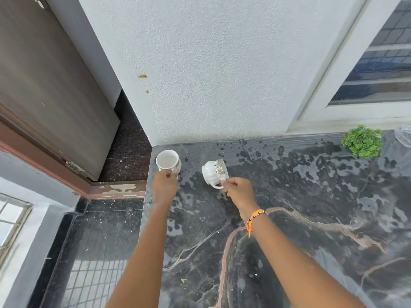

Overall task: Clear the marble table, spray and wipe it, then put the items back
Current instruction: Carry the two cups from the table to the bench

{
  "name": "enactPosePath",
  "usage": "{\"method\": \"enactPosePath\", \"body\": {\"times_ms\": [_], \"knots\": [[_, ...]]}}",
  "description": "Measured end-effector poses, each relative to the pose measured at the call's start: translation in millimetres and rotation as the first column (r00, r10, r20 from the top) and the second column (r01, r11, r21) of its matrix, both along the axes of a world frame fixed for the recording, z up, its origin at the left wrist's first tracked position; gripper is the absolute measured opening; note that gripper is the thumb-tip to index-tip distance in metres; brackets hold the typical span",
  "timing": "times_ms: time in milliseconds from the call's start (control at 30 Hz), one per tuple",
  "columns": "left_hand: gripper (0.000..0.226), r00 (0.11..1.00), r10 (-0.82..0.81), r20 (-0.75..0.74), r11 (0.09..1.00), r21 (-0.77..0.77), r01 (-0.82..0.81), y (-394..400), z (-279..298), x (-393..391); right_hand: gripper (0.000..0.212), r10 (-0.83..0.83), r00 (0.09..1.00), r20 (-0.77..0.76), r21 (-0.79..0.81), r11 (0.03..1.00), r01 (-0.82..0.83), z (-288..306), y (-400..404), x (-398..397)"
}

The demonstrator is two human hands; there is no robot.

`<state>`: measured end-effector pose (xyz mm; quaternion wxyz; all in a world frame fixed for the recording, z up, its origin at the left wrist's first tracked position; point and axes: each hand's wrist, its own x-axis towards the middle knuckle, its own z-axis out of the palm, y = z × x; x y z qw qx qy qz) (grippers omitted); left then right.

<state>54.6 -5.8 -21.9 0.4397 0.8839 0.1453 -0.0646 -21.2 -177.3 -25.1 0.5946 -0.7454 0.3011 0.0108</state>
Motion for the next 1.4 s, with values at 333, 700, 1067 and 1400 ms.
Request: {"method": "enactPosePath", "body": {"times_ms": [333,700,1067,1400], "knots": [[0.039,0.993,-0.117,-0.020,0.975,-0.192,0.111,-106,24,-122,0.021,-0.260,0.965,0.032,0.201,0.948,0.248,20,-94,-108],[0.035,0.910,-0.410,-0.065,0.868,-0.335,0.368,-300,46,-312,0.014,-0.582,0.802,0.134,0.056,0.813,0.580,52,-252,-337],[0.032,0.699,-0.711,-0.082,0.666,-0.398,0.631,-493,51,-477,0.012,-0.782,0.597,0.176,-0.041,0.601,0.798,58,-411,-533],[0.022,0.496,-0.866,-0.063,0.487,-0.331,0.808,-651,21,-529,0.018,-0.885,0.455,0.102,-0.056,0.451,0.891,18,-538,-600]]}}
